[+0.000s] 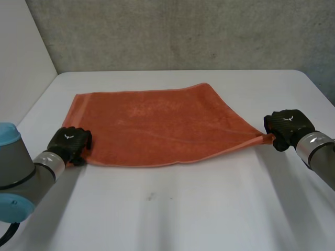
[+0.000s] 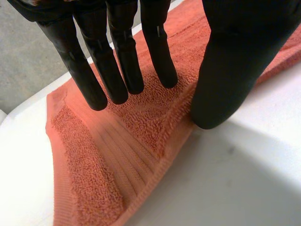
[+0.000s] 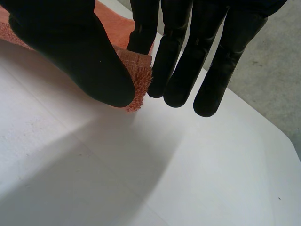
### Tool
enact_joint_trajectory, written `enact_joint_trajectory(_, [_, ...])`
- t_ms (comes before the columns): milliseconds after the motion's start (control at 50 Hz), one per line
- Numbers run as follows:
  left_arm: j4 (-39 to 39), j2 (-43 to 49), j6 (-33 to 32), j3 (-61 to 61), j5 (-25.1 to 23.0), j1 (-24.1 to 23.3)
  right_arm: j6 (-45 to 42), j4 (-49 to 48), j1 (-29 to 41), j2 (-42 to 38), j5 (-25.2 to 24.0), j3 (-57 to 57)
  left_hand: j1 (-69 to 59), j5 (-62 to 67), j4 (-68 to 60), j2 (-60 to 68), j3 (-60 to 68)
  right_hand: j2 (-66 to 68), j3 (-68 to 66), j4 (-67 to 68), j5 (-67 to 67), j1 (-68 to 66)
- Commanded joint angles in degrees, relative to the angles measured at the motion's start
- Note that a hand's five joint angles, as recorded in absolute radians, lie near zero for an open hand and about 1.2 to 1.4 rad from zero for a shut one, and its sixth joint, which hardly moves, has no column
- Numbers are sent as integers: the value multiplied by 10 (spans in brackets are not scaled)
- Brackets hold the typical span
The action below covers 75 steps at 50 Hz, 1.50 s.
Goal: Fold the laundry
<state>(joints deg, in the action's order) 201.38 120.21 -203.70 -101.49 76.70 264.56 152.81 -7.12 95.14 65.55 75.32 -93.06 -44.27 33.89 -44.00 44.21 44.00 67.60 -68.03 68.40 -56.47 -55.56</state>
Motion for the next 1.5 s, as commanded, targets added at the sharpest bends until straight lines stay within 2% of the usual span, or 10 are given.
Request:
enact_joint_trajectory(20, [0,15,-2,16,1,-1,0,0,0,0,0,1,-267,271,-270,268,270,124,-120,116,-135,-244])
enact_joint_trajectory(60, [2,14,-1,16,1,-1,0,0,0,0,0,2,-356,360,-359,357,359,124,-120,116,-135,-244])
enact_joint_trajectory(360, [-23,-77,-11,-26,64,-2,-51,93,-1,24,1,36,-357,361,-360,358,360,124,-120,116,-135,-244])
enact_joint_trajectory(560, [-236,-213,-133,-92,84,0,-254,363,-43,91,10,34,-357,361,-360,358,360,124,-120,116,-135,-244])
enact_joint_trajectory(780, [-324,-333,-148,-101,86,-6,-276,419,-72,179,-5,30,-357,361,-360,358,360,124,-120,116,-135,-244])
enact_joint_trajectory(1040, [-208,-144,-151,-32,89,-26,-263,306,-42,43,-1,62,-357,361,-360,358,360,124,-120,116,-135,-244])
enact_joint_trajectory(1260, [-135,-16,-178,176,90,-48,-225,223,75,-87,115,279,-357,361,-360,358,360,124,-120,116,-135,-244])
enact_joint_trajectory(1360, [-39,-18,-179,277,89,-66,-211,124,90,-105,140,423,-357,361,-360,358,360,124,-120,116,-135,-244])
enact_joint_trajectory(1400, [68,-32,-172,326,89,-77,-182,30,102,-97,154,497,-357,361,-360,358,360,124,-120,116,-135,-244])
enact_joint_trajectory(1500, [231,-82,-150,336,93,-91,-126,-142,109,-36,156,480,-357,361,-360,358,360,124,-120,116,-135,-244])
